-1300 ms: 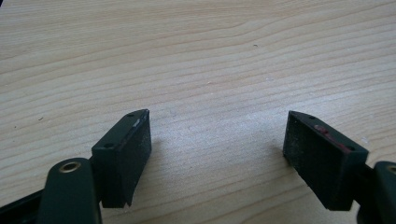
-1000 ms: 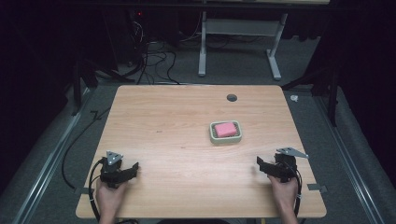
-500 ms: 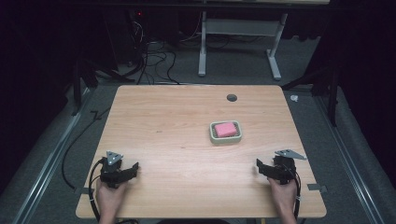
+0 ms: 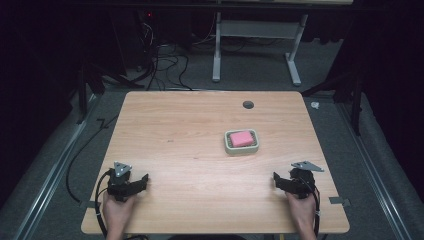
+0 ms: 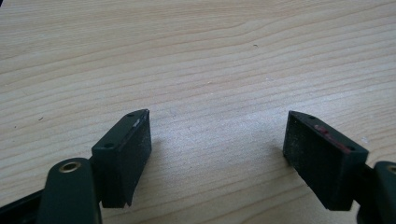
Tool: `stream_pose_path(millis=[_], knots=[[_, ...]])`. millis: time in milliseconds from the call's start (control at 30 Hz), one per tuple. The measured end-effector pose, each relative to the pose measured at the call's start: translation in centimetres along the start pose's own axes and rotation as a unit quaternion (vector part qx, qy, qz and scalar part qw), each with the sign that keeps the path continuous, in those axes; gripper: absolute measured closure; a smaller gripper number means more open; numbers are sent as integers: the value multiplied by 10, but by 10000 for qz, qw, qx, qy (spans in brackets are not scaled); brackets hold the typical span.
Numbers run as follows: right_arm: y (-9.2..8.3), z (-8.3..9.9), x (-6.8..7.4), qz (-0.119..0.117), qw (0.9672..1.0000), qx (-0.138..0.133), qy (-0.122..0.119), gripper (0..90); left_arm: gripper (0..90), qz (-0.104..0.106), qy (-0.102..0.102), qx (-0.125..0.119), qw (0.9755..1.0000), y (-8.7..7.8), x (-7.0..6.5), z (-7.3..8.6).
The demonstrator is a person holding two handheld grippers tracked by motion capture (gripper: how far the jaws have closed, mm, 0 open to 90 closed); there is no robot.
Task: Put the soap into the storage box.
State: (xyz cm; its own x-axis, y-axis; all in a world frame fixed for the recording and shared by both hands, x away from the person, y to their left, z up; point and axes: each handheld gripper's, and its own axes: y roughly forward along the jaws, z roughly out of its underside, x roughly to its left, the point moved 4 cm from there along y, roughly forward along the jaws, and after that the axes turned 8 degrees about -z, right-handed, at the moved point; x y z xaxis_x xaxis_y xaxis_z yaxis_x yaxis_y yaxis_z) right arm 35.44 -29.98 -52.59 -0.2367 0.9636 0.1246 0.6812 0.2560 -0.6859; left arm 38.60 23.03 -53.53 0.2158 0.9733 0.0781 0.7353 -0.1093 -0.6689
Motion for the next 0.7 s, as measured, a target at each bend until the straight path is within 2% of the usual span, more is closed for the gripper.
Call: stream_pose_path(millis=[700], knots=[[4, 3, 3, 143, 9997, 53, -178, 189, 240, -1, -3, -3, 10000, 0, 0, 0]])
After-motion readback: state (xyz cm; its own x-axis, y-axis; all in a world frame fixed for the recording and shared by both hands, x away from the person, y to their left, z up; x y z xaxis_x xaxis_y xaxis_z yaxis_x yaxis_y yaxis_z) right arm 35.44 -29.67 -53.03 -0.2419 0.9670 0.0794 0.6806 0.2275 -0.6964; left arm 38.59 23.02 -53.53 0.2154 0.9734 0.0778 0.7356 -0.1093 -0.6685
